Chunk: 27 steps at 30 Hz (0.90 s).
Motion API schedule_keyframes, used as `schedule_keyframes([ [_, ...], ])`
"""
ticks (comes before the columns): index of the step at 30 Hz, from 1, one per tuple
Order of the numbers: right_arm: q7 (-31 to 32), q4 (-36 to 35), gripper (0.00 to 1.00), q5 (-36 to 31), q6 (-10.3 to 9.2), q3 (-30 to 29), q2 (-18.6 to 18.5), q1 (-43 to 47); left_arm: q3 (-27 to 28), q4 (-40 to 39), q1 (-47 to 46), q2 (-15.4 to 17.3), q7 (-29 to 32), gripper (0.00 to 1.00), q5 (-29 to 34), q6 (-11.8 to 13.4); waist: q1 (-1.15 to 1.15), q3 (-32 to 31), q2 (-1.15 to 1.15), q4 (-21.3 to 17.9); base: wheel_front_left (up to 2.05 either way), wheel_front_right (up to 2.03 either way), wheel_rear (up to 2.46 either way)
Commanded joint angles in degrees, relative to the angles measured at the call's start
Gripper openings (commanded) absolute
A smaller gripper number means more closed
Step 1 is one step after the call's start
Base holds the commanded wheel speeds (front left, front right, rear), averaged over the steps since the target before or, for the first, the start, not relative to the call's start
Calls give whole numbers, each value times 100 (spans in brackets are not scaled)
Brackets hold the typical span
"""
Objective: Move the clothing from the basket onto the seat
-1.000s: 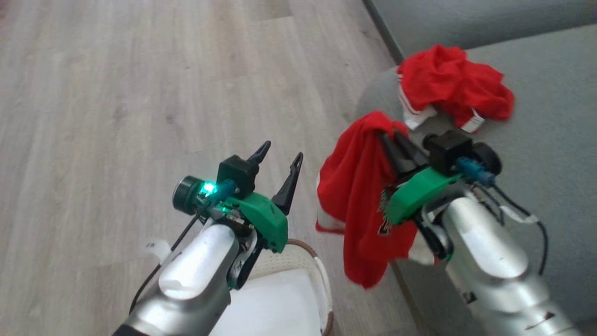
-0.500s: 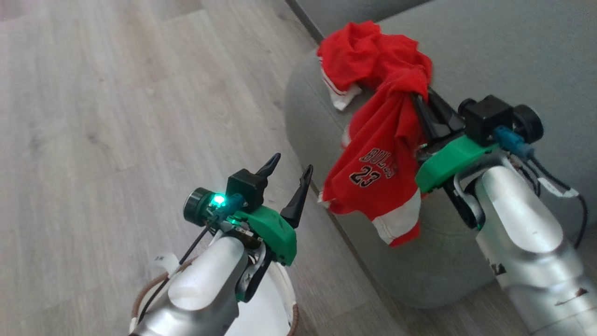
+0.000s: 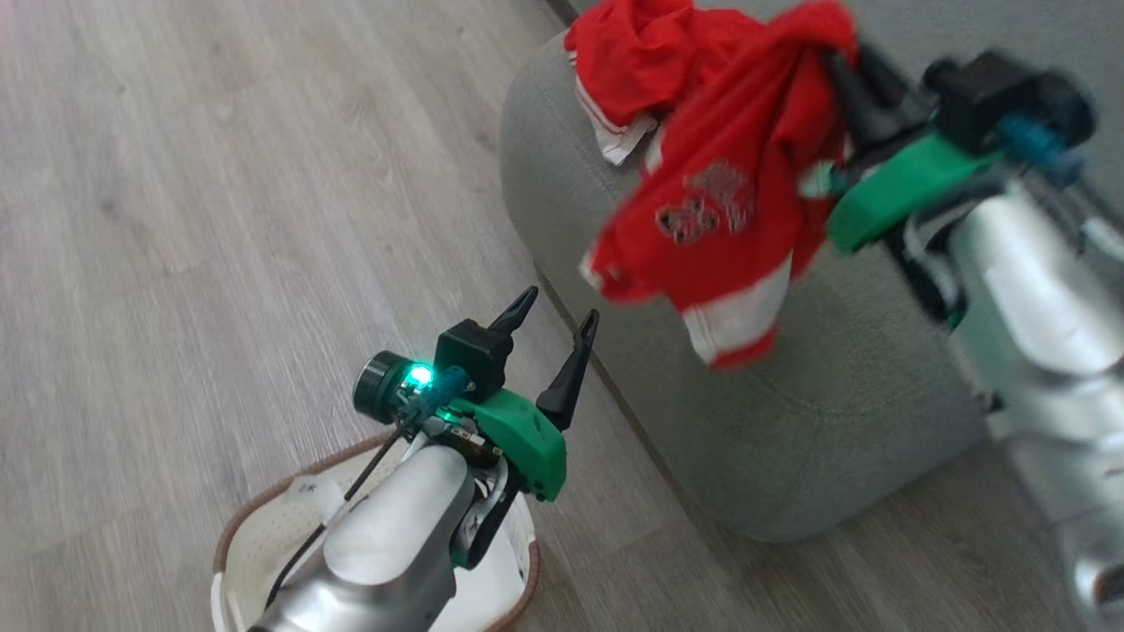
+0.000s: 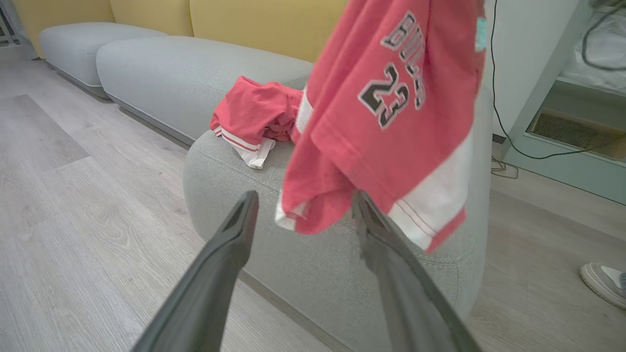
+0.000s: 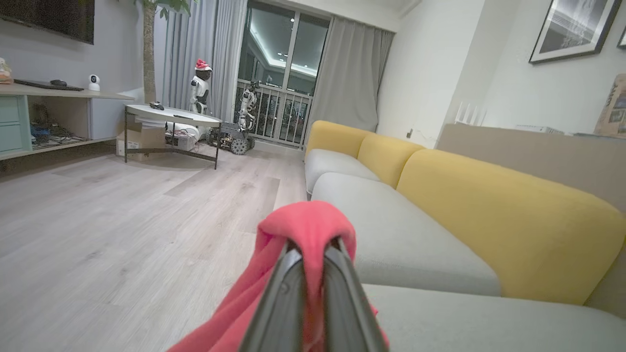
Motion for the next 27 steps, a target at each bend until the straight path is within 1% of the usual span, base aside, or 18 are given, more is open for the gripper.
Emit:
schedule_keyframes([
  [1,15,-138,0,56,-2,-30,-92,-451,175,-224,-274,37,-72,100,69,54,0,171,0,134,0,0,0],
  [8,175,237,0,85,-2,-231,-807,-1691,151,-443,-528,143,-75,100,274,80,0,824,0,659,0,0,0],
  [12,306,512,0,-34,-2,-370,-1262,-2473,152,-607,-681,217,-75,100,363,118,0,1243,0,1020,0,0,0],
  [16,462,902,0,-227,-2,-416,-1640,-3114,181,-820,-805,322,-62,100,438,192,0,1627,0,1321,0,0,0],
  [18,463,1119,0,-314,-2,-540,-1813,-3388,181,-932,-860,376,-37,100,477,223,0,1819,0,1467,0,0,0],
  [22,344,1548,0,-562,-2,-918,-2080,-3789,168,-1142,-951,471,15,100,557,283,0,2171,0,1728,0,0,0],
  [23,344,1548,0,-562,-2,-918,-2080,-3789,168,-1142,-951,471,15,100,557,283,0,2171,0,1728,0,0,0],
  [27,207,2038,0,-779,-2,-1362,-2159,-3868,143,-1329,-1003,526,34,100,628,343,0,2461,0,1929,0,0,0],
])
